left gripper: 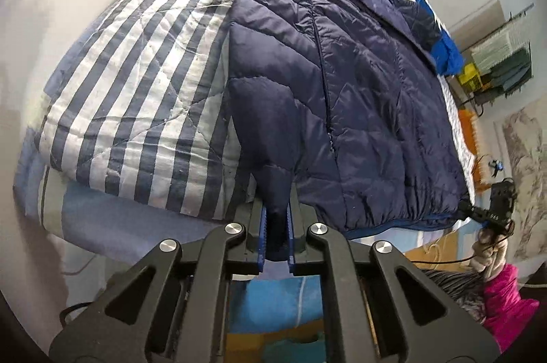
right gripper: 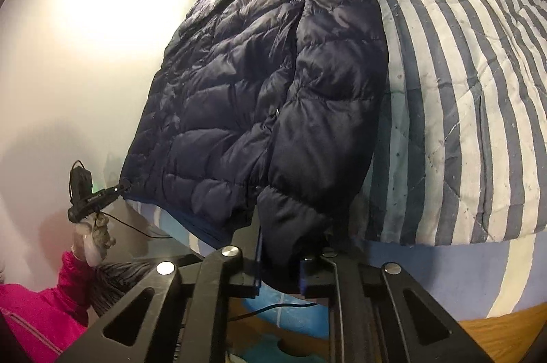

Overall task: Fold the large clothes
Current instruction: 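Lift the hem with the left tool while the right tool grips the jacket side, then carry the hem over the jacket body with both tools gripping it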

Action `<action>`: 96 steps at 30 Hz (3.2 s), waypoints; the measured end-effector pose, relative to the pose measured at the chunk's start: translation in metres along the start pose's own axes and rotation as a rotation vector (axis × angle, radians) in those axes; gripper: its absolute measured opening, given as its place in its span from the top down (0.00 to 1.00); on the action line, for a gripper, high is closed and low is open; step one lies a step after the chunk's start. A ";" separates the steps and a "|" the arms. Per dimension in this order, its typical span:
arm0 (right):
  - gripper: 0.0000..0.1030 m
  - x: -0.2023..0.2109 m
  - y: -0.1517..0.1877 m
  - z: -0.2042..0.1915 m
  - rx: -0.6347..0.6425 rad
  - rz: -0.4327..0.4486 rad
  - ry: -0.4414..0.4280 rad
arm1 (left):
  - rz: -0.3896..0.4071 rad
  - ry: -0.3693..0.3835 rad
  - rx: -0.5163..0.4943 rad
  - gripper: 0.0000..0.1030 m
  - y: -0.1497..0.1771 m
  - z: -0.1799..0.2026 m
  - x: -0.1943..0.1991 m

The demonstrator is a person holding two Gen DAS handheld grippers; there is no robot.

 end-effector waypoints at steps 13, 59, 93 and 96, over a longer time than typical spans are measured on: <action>0.82 -0.003 -0.015 -0.014 0.014 0.008 -0.036 | -0.037 0.024 0.033 0.94 0.005 0.002 -0.005; 0.94 0.018 -0.299 -0.075 0.113 0.343 0.059 | 0.344 0.020 -0.010 0.97 -0.300 0.095 -0.041; 0.37 -0.070 -0.437 0.014 0.171 0.317 0.138 | 0.261 -0.053 -0.122 0.45 -0.440 0.070 -0.157; 0.37 -0.062 -0.428 0.017 0.282 0.322 0.222 | 0.292 -0.075 -0.158 0.45 -0.443 0.062 -0.148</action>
Point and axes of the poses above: each gripper's, at about its wrist camera, not at the fingertips, and x roughly against the way its jaws point, z to its right, y to its underside, the point moved 10 cm from there along -x, roughly the way its jaws point, and after that the axes turned 8 degrees about z, right-handed, at the moved point
